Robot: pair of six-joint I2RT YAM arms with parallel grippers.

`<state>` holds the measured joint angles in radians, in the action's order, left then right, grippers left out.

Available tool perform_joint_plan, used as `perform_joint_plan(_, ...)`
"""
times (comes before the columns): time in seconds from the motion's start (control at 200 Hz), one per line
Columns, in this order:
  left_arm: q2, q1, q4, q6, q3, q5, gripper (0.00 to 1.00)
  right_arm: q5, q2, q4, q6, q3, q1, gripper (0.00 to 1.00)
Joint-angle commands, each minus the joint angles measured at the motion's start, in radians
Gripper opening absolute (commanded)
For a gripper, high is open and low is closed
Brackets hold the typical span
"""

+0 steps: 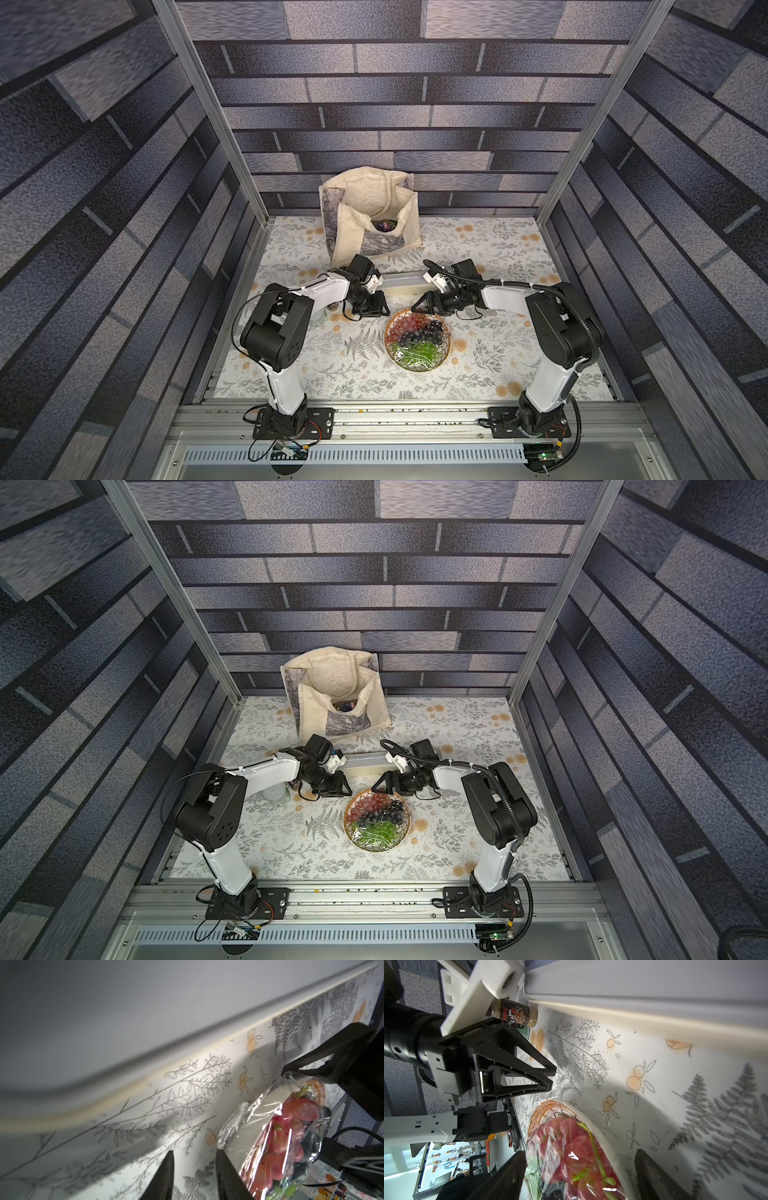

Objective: Wrap the plate with plastic wrap
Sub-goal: Cover the plate with plastic wrap.

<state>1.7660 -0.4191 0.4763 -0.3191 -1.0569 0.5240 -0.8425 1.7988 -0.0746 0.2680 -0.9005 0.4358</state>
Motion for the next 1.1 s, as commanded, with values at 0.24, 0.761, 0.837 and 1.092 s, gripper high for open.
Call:
perform_joint_plan(0.24,-0.209,-0.068,0.027,0.064,-0.039,-0.031,0.78,0.198,-0.224,-0.040,0.060,0.076,-0.021,0.92)
perform_joint_plan(0.761,0.056,-0.158,-0.149,0.090,-0.191,0.139,0.74,0.298,-0.560,-0.162,0.102,0.296,-0.098,0.96)
perform_joint_plan(0.837,0.068,-0.157,-0.147,0.094,-0.202,0.141,0.72,0.308,-0.593,-0.176,0.105,0.315,-0.100,0.96)
perform_joint_plan(1.092,0.108,-0.156,-0.103,0.111,-0.228,0.129,0.70,0.323,-0.644,-0.208,0.104,0.339,-0.108,0.97)
